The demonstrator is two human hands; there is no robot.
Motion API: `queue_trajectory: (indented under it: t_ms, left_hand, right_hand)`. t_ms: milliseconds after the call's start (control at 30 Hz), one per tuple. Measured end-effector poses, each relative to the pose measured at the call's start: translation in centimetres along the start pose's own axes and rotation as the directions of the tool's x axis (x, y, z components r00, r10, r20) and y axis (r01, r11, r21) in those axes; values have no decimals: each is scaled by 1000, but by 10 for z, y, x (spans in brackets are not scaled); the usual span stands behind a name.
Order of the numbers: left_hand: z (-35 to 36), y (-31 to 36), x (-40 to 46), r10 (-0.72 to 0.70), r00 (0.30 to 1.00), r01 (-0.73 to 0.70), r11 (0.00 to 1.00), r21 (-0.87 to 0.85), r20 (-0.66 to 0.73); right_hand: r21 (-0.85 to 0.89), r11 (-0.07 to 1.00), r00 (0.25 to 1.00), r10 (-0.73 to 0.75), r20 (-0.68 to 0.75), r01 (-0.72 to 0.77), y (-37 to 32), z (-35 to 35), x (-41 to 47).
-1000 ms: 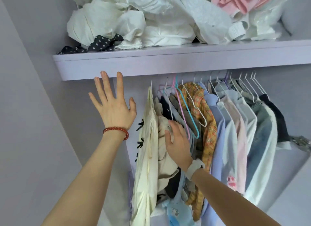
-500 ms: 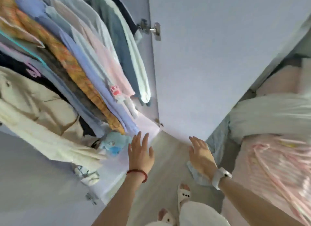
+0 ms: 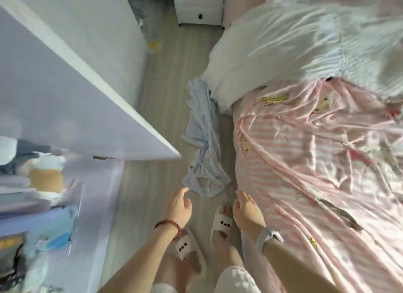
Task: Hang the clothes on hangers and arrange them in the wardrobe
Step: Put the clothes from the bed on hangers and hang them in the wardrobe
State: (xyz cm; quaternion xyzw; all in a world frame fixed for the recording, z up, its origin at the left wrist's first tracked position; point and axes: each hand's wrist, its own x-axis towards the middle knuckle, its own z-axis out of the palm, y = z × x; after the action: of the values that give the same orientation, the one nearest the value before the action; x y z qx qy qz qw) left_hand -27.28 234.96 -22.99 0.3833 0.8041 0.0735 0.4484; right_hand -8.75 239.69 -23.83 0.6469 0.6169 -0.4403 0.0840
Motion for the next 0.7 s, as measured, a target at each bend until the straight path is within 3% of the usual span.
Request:
queue_trajectory:
  t_ms: [133, 400, 567, 700]
  left_hand:
    - [62, -37, 75, -62, 994, 63, 998, -10, 91]
    - [173, -161, 232, -98, 990, 85, 989, 121, 106]
    - [221, -218, 304, -70, 990, 45, 979, 198, 121]
    - [241, -235, 335, -33, 987, 7, 987, 161, 157]
  right_hand:
    - [-18, 996, 993, 90, 82, -89, 42, 64, 79]
    - [-252, 964, 965, 139, 224, -81, 132, 232, 254]
    - [-396, 890, 970, 244, -4, -226, 189, 293, 328]
    - [-408, 865, 956, 261, -131, -292, 212, 322, 353]
